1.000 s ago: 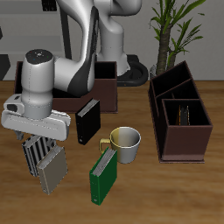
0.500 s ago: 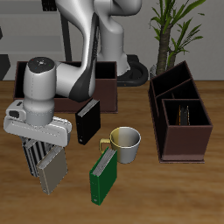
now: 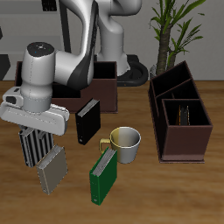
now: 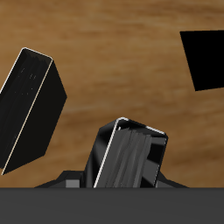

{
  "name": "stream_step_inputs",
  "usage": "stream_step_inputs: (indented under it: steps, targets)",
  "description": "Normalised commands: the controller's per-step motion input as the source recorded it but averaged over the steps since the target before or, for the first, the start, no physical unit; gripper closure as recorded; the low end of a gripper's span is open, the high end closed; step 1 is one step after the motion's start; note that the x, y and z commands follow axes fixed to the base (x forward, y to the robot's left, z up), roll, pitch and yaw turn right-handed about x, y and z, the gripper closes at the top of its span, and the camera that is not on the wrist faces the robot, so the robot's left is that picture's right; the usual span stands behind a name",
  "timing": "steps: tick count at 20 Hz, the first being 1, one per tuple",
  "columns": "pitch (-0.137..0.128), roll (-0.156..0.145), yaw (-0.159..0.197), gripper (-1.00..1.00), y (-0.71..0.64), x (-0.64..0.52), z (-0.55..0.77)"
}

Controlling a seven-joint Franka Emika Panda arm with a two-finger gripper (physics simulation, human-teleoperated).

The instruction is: Place the orange book into the left desk caddy's right compartment and place the striped book into the back desk caddy's front compartment and place the yellow book into the back desk caddy's back compartment

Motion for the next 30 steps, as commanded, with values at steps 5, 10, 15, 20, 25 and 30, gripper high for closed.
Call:
stream_step_inputs:
  steps: [5, 10, 15, 20, 25, 30]
  targets:
    - [-0.084, -0.029, 0.063, 1.00, 0.04, -0.39, 0.68]
    - [-0.046, -0.030, 0.067, 1.00, 0.09, -0.39, 0.61]
    - [-0.113, 0.064, 0.172, 1.00, 0.42, -0.72, 0.65]
    - [-0.028, 0.033, 0.077, 1.00, 0.22, -0.36, 0.23]
    - [-0.033, 0.036, 0.080, 1.00, 0.18, -0.29, 0.15]
    - [-0.045, 0.100, 0.146, 1.00, -0.07, -0.25, 0.10]
